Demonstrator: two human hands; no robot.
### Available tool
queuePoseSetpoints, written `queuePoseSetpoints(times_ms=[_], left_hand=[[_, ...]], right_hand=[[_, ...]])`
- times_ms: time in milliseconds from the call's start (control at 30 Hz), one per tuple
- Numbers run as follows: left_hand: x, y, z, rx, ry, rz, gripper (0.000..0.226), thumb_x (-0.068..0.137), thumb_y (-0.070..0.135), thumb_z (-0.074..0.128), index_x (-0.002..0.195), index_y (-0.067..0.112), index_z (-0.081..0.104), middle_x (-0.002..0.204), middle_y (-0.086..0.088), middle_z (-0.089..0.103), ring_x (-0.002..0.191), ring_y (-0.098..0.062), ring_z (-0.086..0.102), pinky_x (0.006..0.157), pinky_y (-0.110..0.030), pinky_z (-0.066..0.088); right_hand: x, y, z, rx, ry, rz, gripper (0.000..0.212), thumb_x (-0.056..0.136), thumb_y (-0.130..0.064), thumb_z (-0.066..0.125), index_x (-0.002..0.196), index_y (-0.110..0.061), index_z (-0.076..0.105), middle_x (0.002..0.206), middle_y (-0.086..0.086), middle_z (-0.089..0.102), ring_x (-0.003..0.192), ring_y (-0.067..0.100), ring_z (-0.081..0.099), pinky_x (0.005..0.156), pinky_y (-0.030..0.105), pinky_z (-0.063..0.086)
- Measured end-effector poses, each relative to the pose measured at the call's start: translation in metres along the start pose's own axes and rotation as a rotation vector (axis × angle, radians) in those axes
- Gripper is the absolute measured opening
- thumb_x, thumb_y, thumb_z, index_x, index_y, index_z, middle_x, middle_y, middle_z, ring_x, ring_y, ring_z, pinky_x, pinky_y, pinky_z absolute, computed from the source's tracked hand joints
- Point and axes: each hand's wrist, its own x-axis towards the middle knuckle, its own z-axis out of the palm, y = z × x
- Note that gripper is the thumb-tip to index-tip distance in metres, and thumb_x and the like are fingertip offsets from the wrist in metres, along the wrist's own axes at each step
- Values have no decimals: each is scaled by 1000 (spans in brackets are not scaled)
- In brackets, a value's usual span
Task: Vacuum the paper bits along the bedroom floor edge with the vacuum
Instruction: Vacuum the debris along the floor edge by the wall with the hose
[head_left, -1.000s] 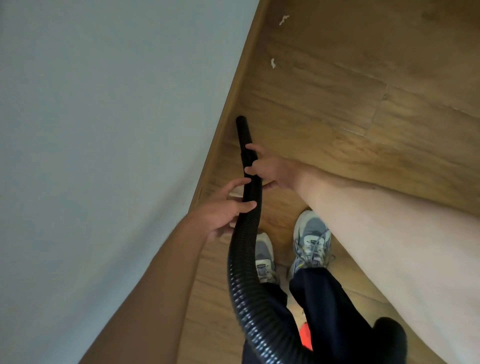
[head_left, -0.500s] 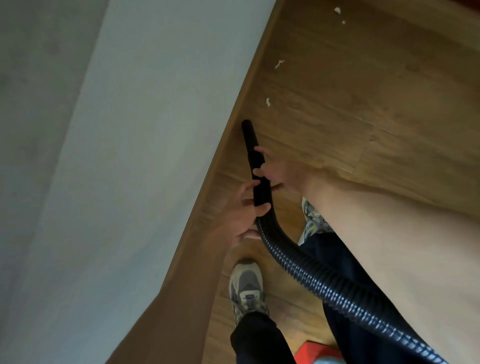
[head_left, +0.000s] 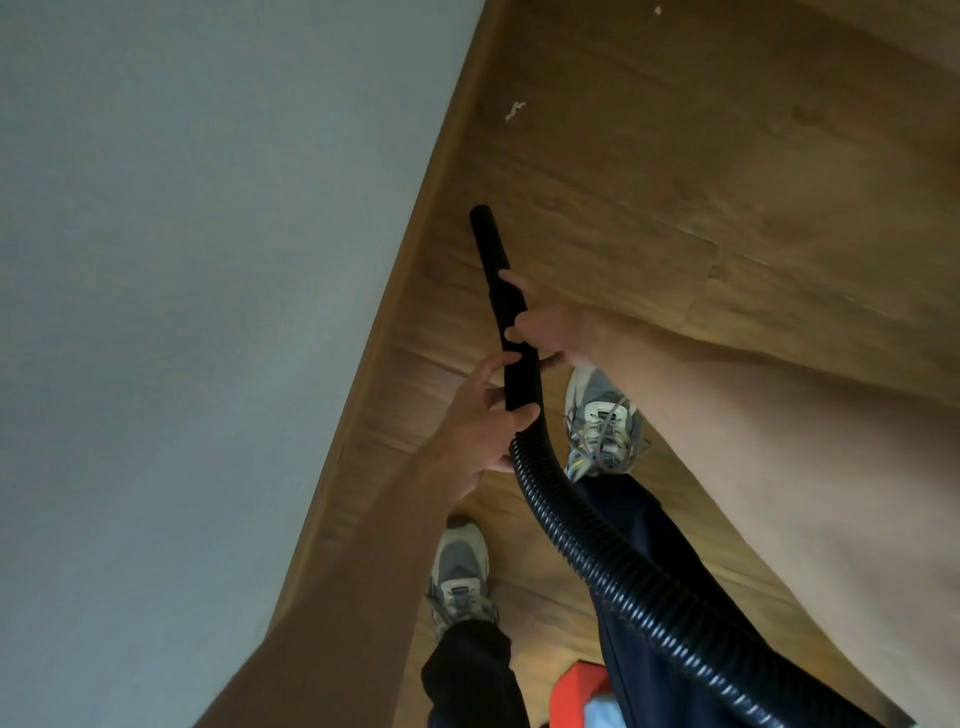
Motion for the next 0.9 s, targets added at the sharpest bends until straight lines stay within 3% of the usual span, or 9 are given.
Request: queuePoseSetpoints(times_ms=[167,267,400,700,900], left_hand=[[4,7,12,-7,4,-2,56,93,0,63,131,40,52,125,-1,59,98,-20,67,65,-38,61],[8,12,18,-21,13,-1,57,93,0,64,131,41,52,127,-1,58,102,-20,66,67,-41,61],[13,22,27,-8,15,16,59,93,1,64,133,41,50,128,1,57,101,-18,66,61,-34,59],[19,60,49,25,12,-1,60,92,1,66,133,41,49,115,-17,66,95,-23,68,56,-31,59],[19,81,54,50,-33,10,62,90,3,68,133,43,48,115,-12,66,98,-21,68,63,-35,61]], right_hand=[[2,0,-15,-8,-19,-4,75,98,1,50,150,-47,27,121,5,55,98,19,57,80,39,55],[3,-2,-25,-2,-22,-17,72,98,2,50,148,-45,31,125,7,54,101,21,57,81,41,57],[6,-8,-41,-5,-24,-18,70,97,2,53,144,-46,33,124,8,53,108,27,59,86,48,58],[7,-25,-77,42,0,-24,70,97,1,53,145,-45,31,118,8,55,93,20,59,77,41,60],[4,-43,-97,36,-11,12,71,96,0,53,146,-45,31,123,8,54,101,22,57,64,34,57]])
